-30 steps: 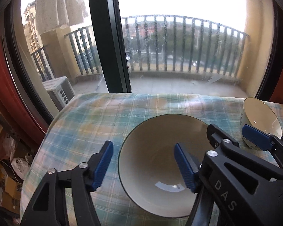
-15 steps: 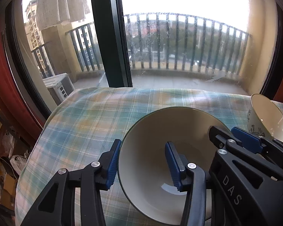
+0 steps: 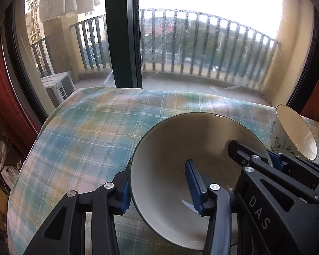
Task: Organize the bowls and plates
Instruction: 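Lift the second large bowl with both tools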
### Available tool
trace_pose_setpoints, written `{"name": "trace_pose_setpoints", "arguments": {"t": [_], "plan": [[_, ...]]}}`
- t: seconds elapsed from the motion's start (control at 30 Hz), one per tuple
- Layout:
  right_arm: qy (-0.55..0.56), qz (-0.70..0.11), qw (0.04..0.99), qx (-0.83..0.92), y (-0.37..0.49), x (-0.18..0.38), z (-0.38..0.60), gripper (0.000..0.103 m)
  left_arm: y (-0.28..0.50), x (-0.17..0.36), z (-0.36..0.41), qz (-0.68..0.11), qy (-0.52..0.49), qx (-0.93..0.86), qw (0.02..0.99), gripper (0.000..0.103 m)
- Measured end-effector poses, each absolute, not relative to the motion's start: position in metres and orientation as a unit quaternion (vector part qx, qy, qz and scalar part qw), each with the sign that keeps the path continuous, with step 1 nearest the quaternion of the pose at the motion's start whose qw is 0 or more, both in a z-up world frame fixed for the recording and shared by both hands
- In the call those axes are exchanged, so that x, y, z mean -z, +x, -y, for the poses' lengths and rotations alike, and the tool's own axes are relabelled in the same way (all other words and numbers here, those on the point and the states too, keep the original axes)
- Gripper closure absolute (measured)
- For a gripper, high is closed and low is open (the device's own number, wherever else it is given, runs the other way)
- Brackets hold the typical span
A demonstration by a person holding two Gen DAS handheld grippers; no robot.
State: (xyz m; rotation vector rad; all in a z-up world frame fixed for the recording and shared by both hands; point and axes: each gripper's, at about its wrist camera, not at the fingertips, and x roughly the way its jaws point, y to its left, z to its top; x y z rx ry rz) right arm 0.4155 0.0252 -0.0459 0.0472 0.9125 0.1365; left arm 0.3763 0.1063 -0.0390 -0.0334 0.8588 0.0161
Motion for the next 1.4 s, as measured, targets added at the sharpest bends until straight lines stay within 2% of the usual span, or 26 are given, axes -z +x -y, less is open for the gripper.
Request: {"name": "trace_pose_setpoints", "arguments": {"t": [0.67,1.4], "plan": [[0.012,-0.445,0.893,-0.058,0.378,0.022,-0.019,0.081,0.333,0.018,-0.100,-0.400,-0.009,-0.005,0.917,0.059],[0.022,-0.400,0.915,-0.044,0.271,-0.026,0.027,0.081,0.240,-0.022,-0.062,-0.361,-0.003,0.019,0.932,0.059]]}}
